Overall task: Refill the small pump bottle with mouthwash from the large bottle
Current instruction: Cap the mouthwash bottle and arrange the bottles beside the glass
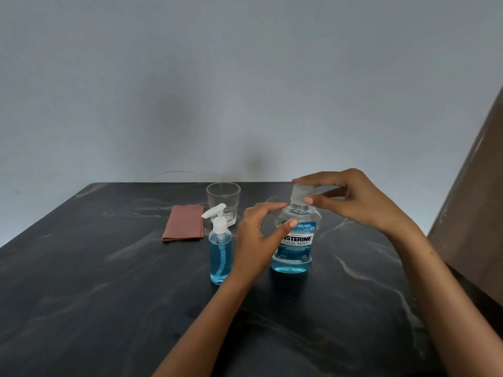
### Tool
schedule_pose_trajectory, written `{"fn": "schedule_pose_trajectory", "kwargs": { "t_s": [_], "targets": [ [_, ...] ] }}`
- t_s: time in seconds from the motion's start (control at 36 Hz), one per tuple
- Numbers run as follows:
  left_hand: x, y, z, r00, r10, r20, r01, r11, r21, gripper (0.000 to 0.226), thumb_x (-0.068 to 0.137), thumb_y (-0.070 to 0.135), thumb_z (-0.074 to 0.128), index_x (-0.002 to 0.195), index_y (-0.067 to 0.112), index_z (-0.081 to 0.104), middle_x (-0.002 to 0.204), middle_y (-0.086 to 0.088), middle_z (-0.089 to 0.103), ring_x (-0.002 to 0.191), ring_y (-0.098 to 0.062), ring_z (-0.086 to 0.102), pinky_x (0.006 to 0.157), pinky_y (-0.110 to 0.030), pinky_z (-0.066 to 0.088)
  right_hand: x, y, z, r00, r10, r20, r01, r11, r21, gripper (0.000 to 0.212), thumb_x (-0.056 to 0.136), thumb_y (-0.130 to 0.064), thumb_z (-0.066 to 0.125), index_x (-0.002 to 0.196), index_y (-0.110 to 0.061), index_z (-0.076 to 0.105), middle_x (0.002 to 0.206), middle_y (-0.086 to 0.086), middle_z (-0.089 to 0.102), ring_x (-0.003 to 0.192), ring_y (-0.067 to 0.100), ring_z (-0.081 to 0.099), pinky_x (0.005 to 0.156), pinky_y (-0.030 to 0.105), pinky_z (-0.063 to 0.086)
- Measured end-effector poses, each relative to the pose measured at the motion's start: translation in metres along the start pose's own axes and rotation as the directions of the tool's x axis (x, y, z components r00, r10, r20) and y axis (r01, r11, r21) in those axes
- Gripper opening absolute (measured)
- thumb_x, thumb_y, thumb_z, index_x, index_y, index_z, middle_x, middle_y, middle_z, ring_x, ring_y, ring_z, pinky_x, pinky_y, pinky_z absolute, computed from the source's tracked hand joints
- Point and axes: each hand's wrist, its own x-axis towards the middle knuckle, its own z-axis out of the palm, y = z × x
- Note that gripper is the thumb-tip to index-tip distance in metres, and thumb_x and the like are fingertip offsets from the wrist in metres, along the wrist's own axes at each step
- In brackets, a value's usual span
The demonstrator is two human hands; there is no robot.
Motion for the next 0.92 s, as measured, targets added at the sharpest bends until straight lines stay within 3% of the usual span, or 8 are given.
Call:
{"fn": "schedule_pose_trajectory", "kwargs": {
  "t_s": [0.11, 0.22, 0.33, 0.42, 0.53, 0.69, 0.81, 0.92],
  "targets": [
    [0.000, 0.000, 0.001, 1.000, 0.006, -0.007, -0.006, 1.000, 0.007, 0.033, 0.082, 0.045, 0.068, 0.114, 0.038, 0.062, 0.119, 0.016, 0.061, 0.118, -0.003, 0.050, 0.091, -0.019, 0.044, -0.005, 0.003, 0.009, 0.990, 0.038, -0.138, -0.027, 0.997, 0.078, 0.029, 0.073, -0.027, 0.077, 0.101, -0.028, 0.072, 0.096, -0.012, 0.073, 0.091, 0.004, 0.067, 0.083, 0.035, 0.057],
    [-0.001, -0.001, 0.000, 1.000, 0.009, -0.019, -0.009, 1.000, 0.013, 0.033, 0.083, 0.043, 0.068, 0.114, 0.037, 0.062, 0.121, 0.012, 0.062, 0.118, -0.006, 0.050, 0.093, -0.024, 0.045, -0.005, 0.002, 0.020, 0.969, 0.070, -0.238, -0.053, 0.996, 0.076, 0.035, 0.062, -0.041, 0.079, 0.090, -0.026, 0.066, 0.089, -0.013, 0.068, 0.085, 0.002, 0.064, 0.071, 0.017, 0.054],
    [0.000, -0.001, 0.000, 1.000, -0.002, -0.015, 0.002, 1.000, 0.009, 0.034, 0.083, 0.041, 0.069, 0.116, 0.035, 0.062, 0.123, 0.010, 0.061, 0.119, -0.006, 0.050, 0.092, -0.019, 0.044, -0.010, 0.004, 0.020, 0.986, 0.095, -0.134, -0.053, 0.957, 0.285, 0.034, 0.074, -0.028, 0.074, 0.106, -0.022, 0.067, 0.113, -0.013, 0.068, 0.106, 0.001, 0.063, 0.088, 0.017, 0.052],
    [0.000, -0.001, 0.001, 1.000, 0.005, -0.017, -0.005, 1.000, 0.007, 0.032, 0.083, 0.042, 0.069, 0.114, 0.039, 0.061, 0.122, 0.012, 0.061, 0.118, -0.005, 0.050, 0.091, -0.018, 0.043, -0.013, 0.006, 0.022, 0.986, 0.079, -0.146, -0.015, 0.920, 0.392, 0.027, 0.081, -0.008, 0.069, 0.108, -0.014, 0.067, 0.107, -0.005, 0.072, 0.102, 0.007, 0.066, 0.085, 0.018, 0.053],
    [0.000, -0.001, 0.001, 1.000, 0.003, -0.022, -0.003, 1.000, 0.007, 0.033, 0.081, 0.048, 0.066, 0.112, 0.042, 0.059, 0.121, 0.013, 0.060, 0.117, -0.005, 0.050, 0.090, -0.019, 0.044, -0.012, 0.007, 0.028, 0.964, 0.116, -0.238, -0.034, 0.945, 0.325, 0.025, 0.075, -0.013, 0.075, 0.099, -0.016, 0.069, 0.094, -0.007, 0.071, 0.091, 0.006, 0.066, 0.080, 0.020, 0.054],
    [0.000, 0.001, 0.001, 1.000, -0.011, -0.021, 0.011, 1.000, -0.005, 0.034, 0.080, 0.047, 0.066, 0.112, 0.041, 0.058, 0.119, 0.013, 0.061, 0.114, -0.005, 0.052, 0.085, -0.017, 0.044, -0.015, 0.006, 0.028, 0.986, 0.100, -0.131, -0.044, 0.927, 0.372, 0.032, 0.083, -0.013, 0.068, 0.115, -0.017, 0.065, 0.121, -0.010, 0.065, 0.113, 0.002, 0.060, 0.091, 0.019, 0.050],
    [0.000, -0.001, 0.001, 1.000, -0.008, -0.024, 0.008, 1.000, 0.010, 0.030, 0.082, 0.041, 0.069, 0.110, 0.041, 0.058, 0.111, 0.022, 0.058, 0.112, -0.004, 0.052, 0.082, -0.013, 0.042, -0.014, 0.002, 0.031, 0.981, 0.086, -0.173, -0.009, 0.916, 0.401, 0.030, 0.083, -0.004, 0.066, 0.112, -0.013, 0.067, 0.108, -0.003, 0.071, 0.100, 0.004, 0.067, 0.080, 0.013, 0.051],
    [0.001, -0.001, 0.000, 1.000, -0.007, -0.018, 0.007, 0.999, 0.031, 0.034, 0.081, 0.045, 0.068, 0.113, 0.037, 0.061, 0.118, 0.011, 0.061, 0.111, -0.005, 0.053, 0.078, -0.010, 0.040, -0.013, 0.001, 0.034, 0.971, 0.101, -0.215, -0.002, 0.908, 0.418, 0.033, 0.079, -0.001, 0.069, 0.108, -0.015, 0.067, 0.099, -0.008, 0.072, 0.094, 0.004, 0.068, 0.077, 0.013, 0.052]
  ]
}}
